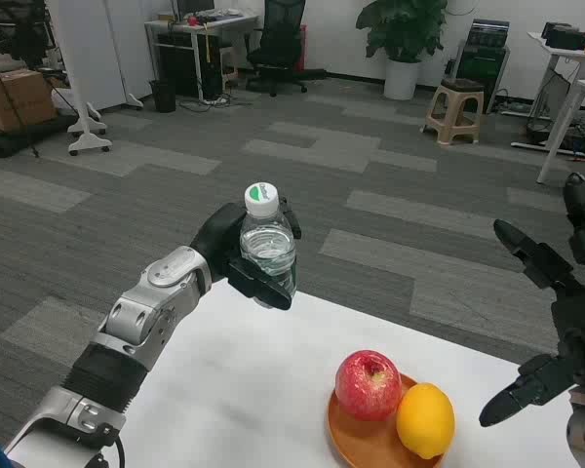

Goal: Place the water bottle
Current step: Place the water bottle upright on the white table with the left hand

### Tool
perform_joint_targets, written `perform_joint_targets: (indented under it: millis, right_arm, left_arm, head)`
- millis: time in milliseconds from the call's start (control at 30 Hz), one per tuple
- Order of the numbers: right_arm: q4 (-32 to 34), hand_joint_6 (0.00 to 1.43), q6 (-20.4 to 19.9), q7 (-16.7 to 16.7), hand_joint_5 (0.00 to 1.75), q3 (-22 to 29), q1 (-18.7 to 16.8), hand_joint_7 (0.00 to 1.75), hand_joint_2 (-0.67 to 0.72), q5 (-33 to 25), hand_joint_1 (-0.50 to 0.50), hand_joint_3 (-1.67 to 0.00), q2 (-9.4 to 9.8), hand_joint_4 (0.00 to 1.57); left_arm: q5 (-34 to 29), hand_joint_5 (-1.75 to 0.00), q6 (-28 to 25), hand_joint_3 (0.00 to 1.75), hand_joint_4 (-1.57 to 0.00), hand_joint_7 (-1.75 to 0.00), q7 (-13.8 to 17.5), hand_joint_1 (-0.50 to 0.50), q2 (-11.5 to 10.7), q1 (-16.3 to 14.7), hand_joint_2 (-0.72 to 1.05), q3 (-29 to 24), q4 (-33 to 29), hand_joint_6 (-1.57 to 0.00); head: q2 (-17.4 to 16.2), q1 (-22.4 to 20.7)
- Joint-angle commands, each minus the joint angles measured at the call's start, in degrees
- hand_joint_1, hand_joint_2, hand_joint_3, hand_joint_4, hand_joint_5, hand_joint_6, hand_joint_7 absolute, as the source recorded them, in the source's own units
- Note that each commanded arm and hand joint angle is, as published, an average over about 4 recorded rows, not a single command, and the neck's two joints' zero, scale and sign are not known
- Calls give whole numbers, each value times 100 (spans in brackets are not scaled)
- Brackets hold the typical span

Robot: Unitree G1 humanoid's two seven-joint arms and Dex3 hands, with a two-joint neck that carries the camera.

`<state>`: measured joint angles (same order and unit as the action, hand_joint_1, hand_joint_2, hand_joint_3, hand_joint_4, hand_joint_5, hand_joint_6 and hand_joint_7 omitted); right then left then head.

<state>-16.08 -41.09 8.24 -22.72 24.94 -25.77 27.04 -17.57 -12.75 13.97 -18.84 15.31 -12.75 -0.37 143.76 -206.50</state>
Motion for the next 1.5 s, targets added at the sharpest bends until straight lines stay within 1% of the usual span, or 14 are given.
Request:
perform_joint_targets:
  millis: [33,100,167,667,800,933,1100,1167,1233,1300,1333,1433,1467,1500]
  right_arm:
    - [79,0,4,46,0,31,178,0,72,-24,-4,0,-50,66]
    - [79,0,4,46,0,33,178,0,72,-24,-4,0,-50,66]
    - [79,0,4,46,0,38,178,0,72,-24,-3,0,-50,66]
    - [79,0,4,46,0,31,178,0,72,-24,-4,0,-58,66]
    - [79,0,4,46,0,31,178,0,72,-24,-2,0,-58,66]
    - [79,0,4,46,0,31,178,0,72,-24,-4,0,-61,66]
    - [81,0,4,46,0,33,178,0,72,-24,-4,0,-67,66]
    - [81,0,4,46,0,38,178,0,72,-24,-4,0,-67,66]
    - [75,0,4,46,0,40,178,0,72,-24,-3,0,-67,66]
    - [66,0,4,46,0,40,178,0,72,-24,-1,0,-67,66]
    - [64,0,4,46,0,40,178,0,72,-24,-1,0,-67,66]
    - [59,0,4,46,0,38,178,0,72,-24,-4,0,-67,66]
    - [57,0,4,46,0,35,178,0,72,-24,-4,0,-67,66]
    - [55,0,4,46,0,33,178,0,72,-24,-4,0,-67,66]
  left_arm:
    - [-9,-175,10,9,-105,-140,39,50,38,-89,96,-17,-130,-120]
    - [-9,-175,10,9,-105,-140,40,50,38,-89,96,-19,-130,-120]
    - [-9,-175,10,9,-105,-140,38,50,38,-92,96,-24,-130,-120]
    - [-5,-175,10,9,-105,-140,36,50,3,-98,96,-8,-130,-120]
    - [46,-175,10,9,-105,-140,36,50,12,-109,96,56,-95,-120]
    - [125,-175,23,9,-105,-140,36,50,67,-186,96,93,51,-120]
    - [325,-175,32,9,-105,-140,38,50,188,-432,96,137,301,-120]
    - [443,-175,69,9,-102,-140,56,50,243,-560,96,159,479,-120]
    - [456,-175,302,9,-98,-140,102,50,322,-661,96,172,769,-120]
    - [421,-175,722,9,-97,-140,137,50,407,-735,96,176,1140,-118]
    - [406,-175,937,9,-97,-140,139,50,425,-749,96,176,1310,-118]
    - [382,-175,1807,9,-96,-140,141,50,451,-764,96,196,2026,-118]
    - [377,-175,2014,9,-96,-140,141,50,451,-762,96,207,2208,-118]
    - [373,-175,2101,9,-97,-140,141,50,451,-760,96,214,2292,-118]
  head:
    - [175,-37]
    - [110,-21]
    - [111,-19]
    - [95,-32]
    - [95,-26]
    - [102,-31]
    - [118,-48]
    - [126,-52]
    - [132,-52]
    - [123,-50]
    - [101,-56]
    - [23,-67]
    - [12,-64]
    - [-3,-66]
